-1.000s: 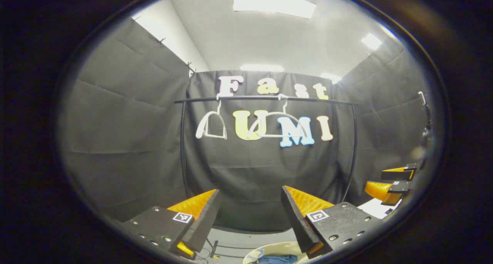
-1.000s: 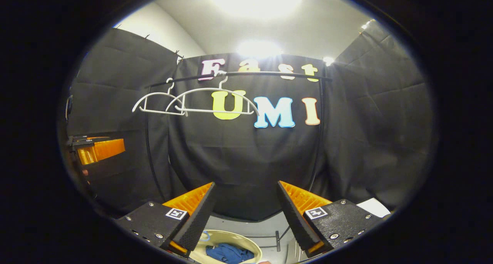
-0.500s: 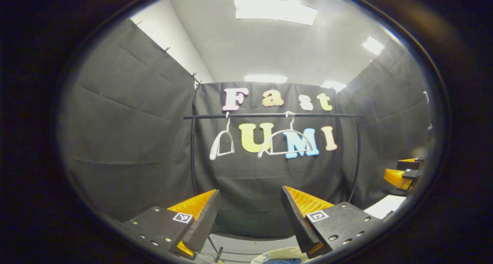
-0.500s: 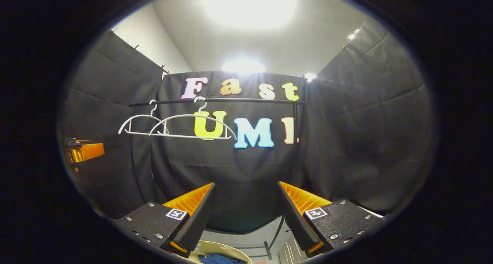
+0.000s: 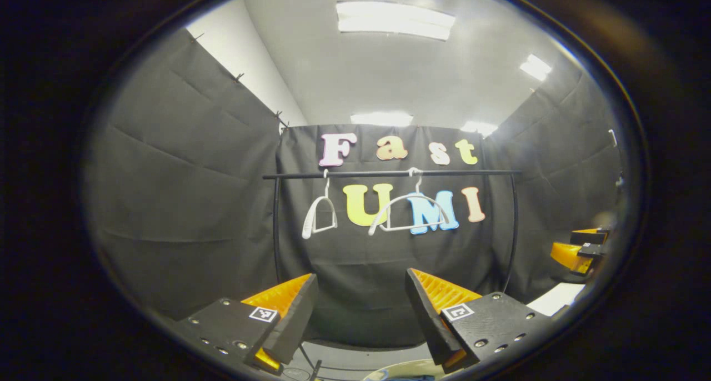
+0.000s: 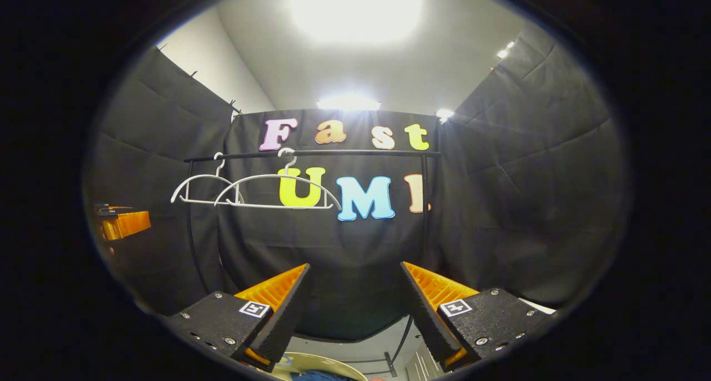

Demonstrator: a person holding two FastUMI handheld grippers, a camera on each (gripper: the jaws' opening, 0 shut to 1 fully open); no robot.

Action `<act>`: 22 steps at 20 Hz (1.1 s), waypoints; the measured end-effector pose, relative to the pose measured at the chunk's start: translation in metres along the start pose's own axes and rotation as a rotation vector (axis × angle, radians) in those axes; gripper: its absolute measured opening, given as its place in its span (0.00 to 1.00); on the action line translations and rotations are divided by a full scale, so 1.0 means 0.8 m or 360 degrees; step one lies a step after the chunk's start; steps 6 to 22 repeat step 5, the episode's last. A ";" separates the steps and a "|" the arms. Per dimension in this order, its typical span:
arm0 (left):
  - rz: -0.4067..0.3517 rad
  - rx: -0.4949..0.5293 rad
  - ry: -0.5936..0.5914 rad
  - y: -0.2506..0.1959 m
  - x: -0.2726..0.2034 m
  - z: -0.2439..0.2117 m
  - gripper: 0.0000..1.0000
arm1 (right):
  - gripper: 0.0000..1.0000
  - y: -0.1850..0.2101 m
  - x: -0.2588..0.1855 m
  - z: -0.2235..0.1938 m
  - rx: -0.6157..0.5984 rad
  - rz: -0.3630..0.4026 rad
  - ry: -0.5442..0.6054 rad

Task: Grasp the clothes on the hanger with both hands and then place them into the laundry hamper below.

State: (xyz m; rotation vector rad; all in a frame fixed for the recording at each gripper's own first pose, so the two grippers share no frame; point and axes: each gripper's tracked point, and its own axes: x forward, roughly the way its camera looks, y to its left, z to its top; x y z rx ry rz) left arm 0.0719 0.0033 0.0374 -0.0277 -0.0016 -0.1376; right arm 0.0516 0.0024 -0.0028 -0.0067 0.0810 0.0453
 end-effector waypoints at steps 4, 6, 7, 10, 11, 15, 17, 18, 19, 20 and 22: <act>-0.0014 -0.0013 -0.0013 -0.001 -0.005 0.001 0.84 | 0.95 -0.001 -0.005 0.006 0.0006 -0.0016 -0.0018; -0.0018 -0.0023 -0.0013 -0.001 -0.006 0.000 0.84 | 0.95 -0.002 -0.006 0.009 0.0002 -0.0025 -0.0022; -0.0018 -0.0023 -0.0013 -0.001 -0.006 0.000 0.84 | 0.95 -0.002 -0.006 0.009 0.0002 -0.0025 -0.0022; -0.0018 -0.0023 -0.0013 -0.001 -0.006 0.000 0.84 | 0.95 -0.002 -0.006 0.009 0.0002 -0.0025 -0.0022; -0.0018 -0.0023 -0.0013 -0.001 -0.006 0.000 0.84 | 0.95 -0.002 -0.006 0.009 0.0002 -0.0025 -0.0022; -0.0018 -0.0023 -0.0013 -0.001 -0.006 0.000 0.84 | 0.95 -0.002 -0.006 0.009 0.0002 -0.0025 -0.0022; -0.0018 -0.0023 -0.0013 -0.001 -0.006 0.000 0.84 | 0.95 -0.002 -0.006 0.009 0.0002 -0.0025 -0.0022; -0.0018 -0.0023 -0.0013 -0.001 -0.006 0.000 0.84 | 0.95 -0.002 -0.006 0.009 0.0002 -0.0025 -0.0022; -0.0018 -0.0023 -0.0013 -0.001 -0.006 0.000 0.84 | 0.95 -0.002 -0.006 0.009 0.0002 -0.0025 -0.0022; -0.0018 -0.0023 -0.0013 -0.001 -0.006 0.000 0.84 | 0.95 -0.002 -0.006 0.009 0.0002 -0.0025 -0.0022; -0.0018 -0.0023 -0.0013 -0.001 -0.006 0.000 0.84 | 0.95 -0.002 -0.006 0.009 0.0002 -0.0025 -0.0022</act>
